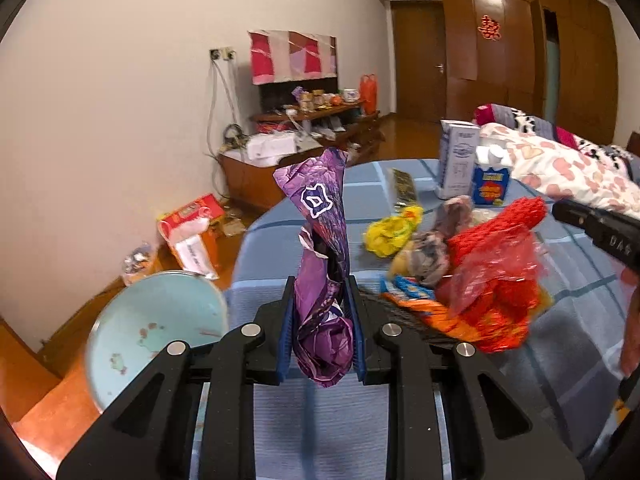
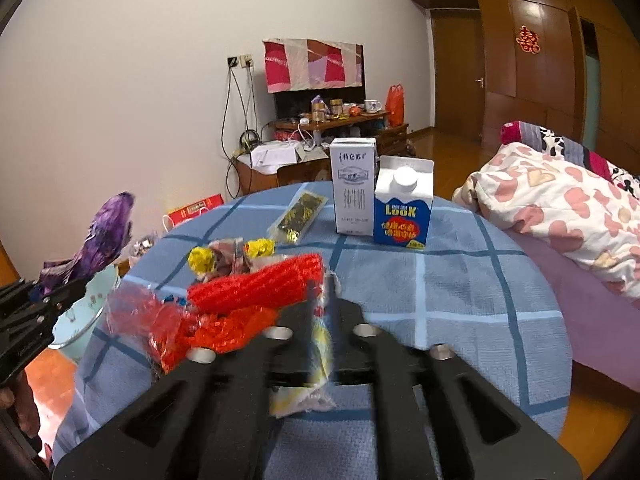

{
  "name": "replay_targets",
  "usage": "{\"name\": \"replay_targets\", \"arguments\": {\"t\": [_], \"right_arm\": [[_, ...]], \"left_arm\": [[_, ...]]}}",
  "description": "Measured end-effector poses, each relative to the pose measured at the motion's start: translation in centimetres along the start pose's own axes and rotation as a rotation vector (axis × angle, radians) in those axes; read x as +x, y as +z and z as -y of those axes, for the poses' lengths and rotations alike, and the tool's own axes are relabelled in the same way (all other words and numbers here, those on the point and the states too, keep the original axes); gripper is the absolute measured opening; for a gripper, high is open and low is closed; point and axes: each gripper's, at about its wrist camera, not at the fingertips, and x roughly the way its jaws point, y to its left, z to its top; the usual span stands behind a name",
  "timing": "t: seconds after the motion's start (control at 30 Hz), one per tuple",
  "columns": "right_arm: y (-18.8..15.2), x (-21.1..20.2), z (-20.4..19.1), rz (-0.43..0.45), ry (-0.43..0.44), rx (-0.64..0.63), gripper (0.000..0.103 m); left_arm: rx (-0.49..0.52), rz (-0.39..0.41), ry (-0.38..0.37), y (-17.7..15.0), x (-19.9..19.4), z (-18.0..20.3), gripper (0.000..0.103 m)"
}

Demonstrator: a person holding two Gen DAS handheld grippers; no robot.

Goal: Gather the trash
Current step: 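Carry the purple wrapper and red mesh net over the light-blue bucket with both tools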

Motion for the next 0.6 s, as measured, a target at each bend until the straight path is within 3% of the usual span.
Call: {"name": "replay_targets", "arguments": {"t": [0.03, 0.23, 0.3, 0.43, 0.6], "right_arm": [[0.2, 0.0, 0.0, 0.009, 0.001, 0.006, 0.067], [1.3, 1.9, -1.2, -0.017, 0.018, -0.017, 0.066], [1.0, 3.2, -1.4, -0.071, 0.046, -0.025, 0.020], [0.4, 3.3, -1.5, -0.092, 0.074, -0.028, 0.015], [1.5, 0.9, -1.9, -0.005, 0.053, -0.032, 0.015]], "left_arm": [[-0.002, -0.003, 0.019, -0.2, 0.2, -0.3, 0.023], [-0.040, -0.043, 0.088, -1.8, 1.9, -2.1, 0.023], [-0.045, -0.054, 0.091, -2.1, 2.2, -2.4, 0.023], [-0.043, -0.042, 0.104, -1.9, 1.8, -3.1, 0.023], [-0.031, -0.009, 0.125, -1.0, 0.6, -3.7, 0.023]]}}
